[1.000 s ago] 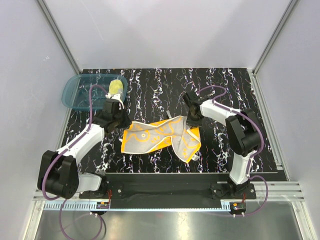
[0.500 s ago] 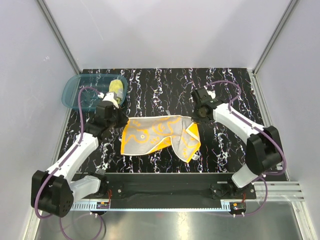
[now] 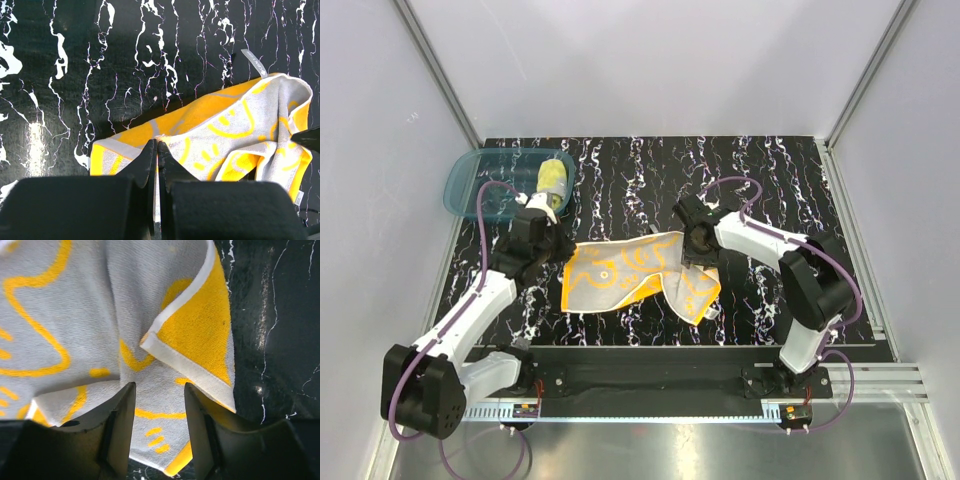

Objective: Roll the towels
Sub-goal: Flatten the towel

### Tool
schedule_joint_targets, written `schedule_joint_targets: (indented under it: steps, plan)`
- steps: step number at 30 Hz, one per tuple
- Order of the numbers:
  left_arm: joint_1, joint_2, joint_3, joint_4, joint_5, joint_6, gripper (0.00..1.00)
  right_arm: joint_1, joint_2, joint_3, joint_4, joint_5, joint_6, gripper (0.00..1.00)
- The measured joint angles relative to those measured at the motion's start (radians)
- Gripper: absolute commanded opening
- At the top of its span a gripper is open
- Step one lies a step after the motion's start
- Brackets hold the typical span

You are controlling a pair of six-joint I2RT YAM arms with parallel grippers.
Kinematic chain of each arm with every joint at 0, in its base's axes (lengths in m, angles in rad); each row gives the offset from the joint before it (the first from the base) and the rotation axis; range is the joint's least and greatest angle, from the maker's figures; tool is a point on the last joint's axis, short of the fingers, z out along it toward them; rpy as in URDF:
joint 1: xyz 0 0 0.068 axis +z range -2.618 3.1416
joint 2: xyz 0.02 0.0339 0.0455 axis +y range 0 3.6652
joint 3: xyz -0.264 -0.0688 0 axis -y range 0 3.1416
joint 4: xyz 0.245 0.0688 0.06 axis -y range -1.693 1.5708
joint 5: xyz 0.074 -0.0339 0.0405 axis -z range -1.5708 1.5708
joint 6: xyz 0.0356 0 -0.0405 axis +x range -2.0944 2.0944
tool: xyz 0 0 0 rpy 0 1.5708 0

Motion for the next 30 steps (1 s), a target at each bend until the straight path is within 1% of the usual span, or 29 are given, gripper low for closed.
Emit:
schedule_joint_targets:
  steps: [2,9,22,25,28,29,30]
  plan:
    - [0.0,0.0,0.0,0.002,0.0,0.0,0.0,0.007,0.018,-0.003,-0.008,0.019,-0.003,0.48]
    - [0.0,0.0,-0.021,0.018,0.001,0.0,0.0,0.006,0.022,-0.016,-0.048,0.105,-0.01,0.48]
    - [0.0,0.008,-0.028,0.041,0.005,0.0,0.0,0.036,0.097,0.0,-0.076,0.165,-0.022,0.51]
    - [0.0,0.008,-0.028,0.043,0.005,0.0,0.0,0.036,0.106,0.017,-0.09,0.192,-0.022,0.49]
    - [0.0,0.008,-0.028,0.043,0.004,0.0,0.0,0.036,0.114,0.029,-0.104,0.223,-0.023,0.44]
    - [0.0,0.008,-0.028,0.043,0.004,0.0,0.0,0.036,0.115,0.031,-0.106,0.227,-0.023,0.38]
    - [0.0,0.008,-0.028,0.043,0.004,0.0,0.0,0.036,0.116,0.032,-0.108,0.233,-0.026,0.36]
